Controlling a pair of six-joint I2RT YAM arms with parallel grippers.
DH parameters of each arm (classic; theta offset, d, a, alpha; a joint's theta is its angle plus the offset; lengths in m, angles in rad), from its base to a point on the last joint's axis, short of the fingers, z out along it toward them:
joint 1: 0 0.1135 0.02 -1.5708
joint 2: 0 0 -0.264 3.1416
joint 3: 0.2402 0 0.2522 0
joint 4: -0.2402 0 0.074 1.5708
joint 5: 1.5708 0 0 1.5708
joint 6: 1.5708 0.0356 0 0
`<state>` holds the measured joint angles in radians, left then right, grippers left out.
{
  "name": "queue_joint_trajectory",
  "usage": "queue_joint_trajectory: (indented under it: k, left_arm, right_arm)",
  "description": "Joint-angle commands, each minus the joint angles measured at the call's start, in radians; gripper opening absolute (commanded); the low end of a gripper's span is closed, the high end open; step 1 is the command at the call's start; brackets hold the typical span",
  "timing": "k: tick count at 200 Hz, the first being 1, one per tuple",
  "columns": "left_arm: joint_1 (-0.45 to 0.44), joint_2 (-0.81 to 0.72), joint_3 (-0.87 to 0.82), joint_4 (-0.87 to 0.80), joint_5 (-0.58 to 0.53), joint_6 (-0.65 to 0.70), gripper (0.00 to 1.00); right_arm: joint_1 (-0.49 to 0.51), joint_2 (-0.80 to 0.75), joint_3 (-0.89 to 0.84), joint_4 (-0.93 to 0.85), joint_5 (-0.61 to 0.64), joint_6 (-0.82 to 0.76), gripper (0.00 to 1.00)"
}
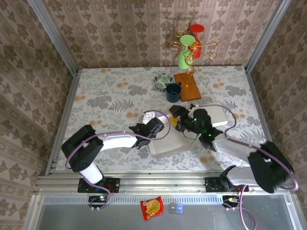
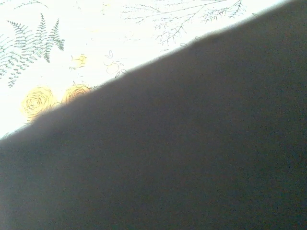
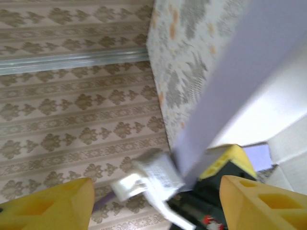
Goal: Fold the paper box
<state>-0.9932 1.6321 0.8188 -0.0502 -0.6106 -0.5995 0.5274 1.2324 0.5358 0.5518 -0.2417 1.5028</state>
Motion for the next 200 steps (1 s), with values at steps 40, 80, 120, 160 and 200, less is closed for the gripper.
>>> queue_joint_trajectory:
  k: [40, 80, 120, 160, 200]
  left_arm:
    - [0.104, -0.108, -0.033, 0.033, 0.133, 0.247, 0.0]
    - [0.234, -0.163, -0.056, 0.032, 0.368, 0.365, 0.0]
    - [0.424, -0.242, -0.073, 0.063, 0.686, 0.397, 0.0]
    - [0.58, -0.216, -0.005, 0.017, 1.039, 0.426, 0.0]
    - [0.617, -0.194, 0.035, -0.034, 1.186, 0.468, 0.0]
  right_arm:
    - [-0.254, -0.314, 0.116, -0.563, -0.166, -0.356, 0.76]
    - [-0.411, -0.313, 0.18, -0.789, -0.252, -0.661, 0.68]
    - [-0.43, -0.275, 0.208, -0.809, -0.278, -0.884, 0.52]
    - [-0.428, -0.274, 0.208, -0.782, -0.299, -1.107, 0.48]
    - [-0.423, -0.266, 0.166, -0.651, -0.351, -1.313, 0.45]
